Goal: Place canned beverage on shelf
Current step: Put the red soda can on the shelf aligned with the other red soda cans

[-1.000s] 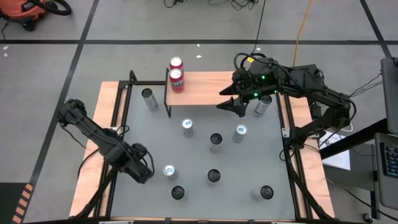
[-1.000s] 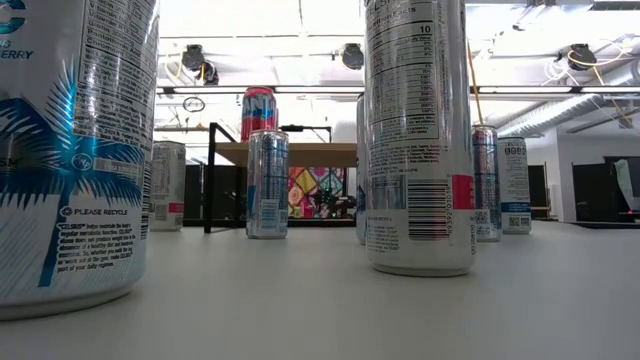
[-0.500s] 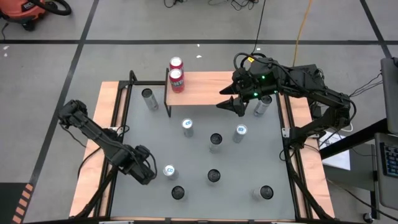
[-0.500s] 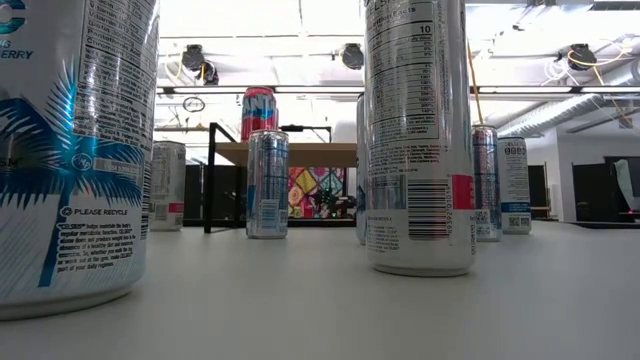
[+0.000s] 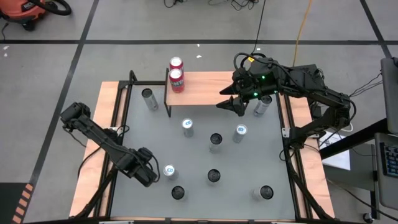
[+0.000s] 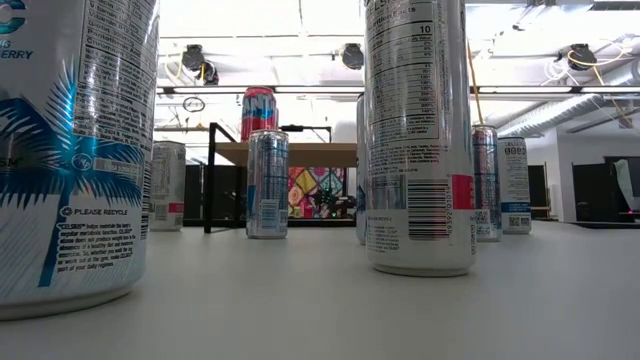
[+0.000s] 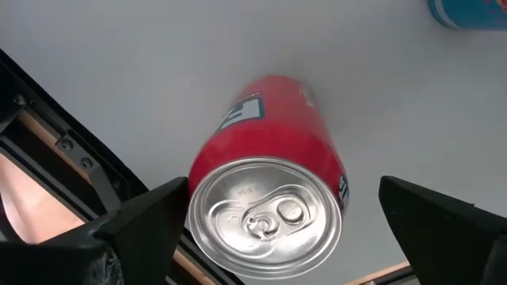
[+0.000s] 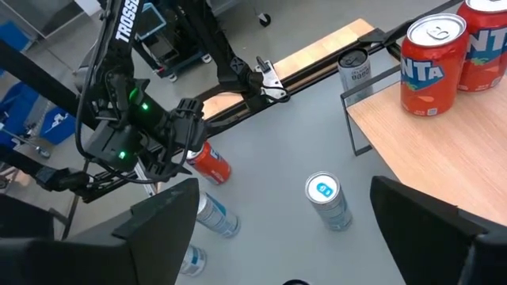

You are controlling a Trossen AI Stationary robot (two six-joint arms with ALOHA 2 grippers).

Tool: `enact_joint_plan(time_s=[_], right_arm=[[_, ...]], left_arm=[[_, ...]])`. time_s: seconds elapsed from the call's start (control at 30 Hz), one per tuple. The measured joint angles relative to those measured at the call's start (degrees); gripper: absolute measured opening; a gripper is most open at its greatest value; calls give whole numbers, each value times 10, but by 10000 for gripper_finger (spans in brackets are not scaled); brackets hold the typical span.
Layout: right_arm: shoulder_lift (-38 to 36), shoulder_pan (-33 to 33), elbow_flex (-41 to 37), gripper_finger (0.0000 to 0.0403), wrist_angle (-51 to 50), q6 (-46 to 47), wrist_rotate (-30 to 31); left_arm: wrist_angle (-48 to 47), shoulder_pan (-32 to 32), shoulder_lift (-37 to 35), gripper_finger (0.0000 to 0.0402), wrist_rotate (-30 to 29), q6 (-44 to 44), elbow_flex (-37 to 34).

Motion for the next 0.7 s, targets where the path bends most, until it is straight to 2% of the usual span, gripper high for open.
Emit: enact_joint_plan(time_s=[0.2, 0.43, 0.7], right_arm=[[0, 4, 0, 343, 0, 2, 0], [0, 22, 0, 343, 0, 4, 3], [0, 42, 0, 343, 0, 6, 31]], left_arm=[[-3, 3, 0, 386, -5, 24, -9], [3, 3, 0, 354, 31, 44, -40], [18, 5, 0, 349, 25, 72, -40]])
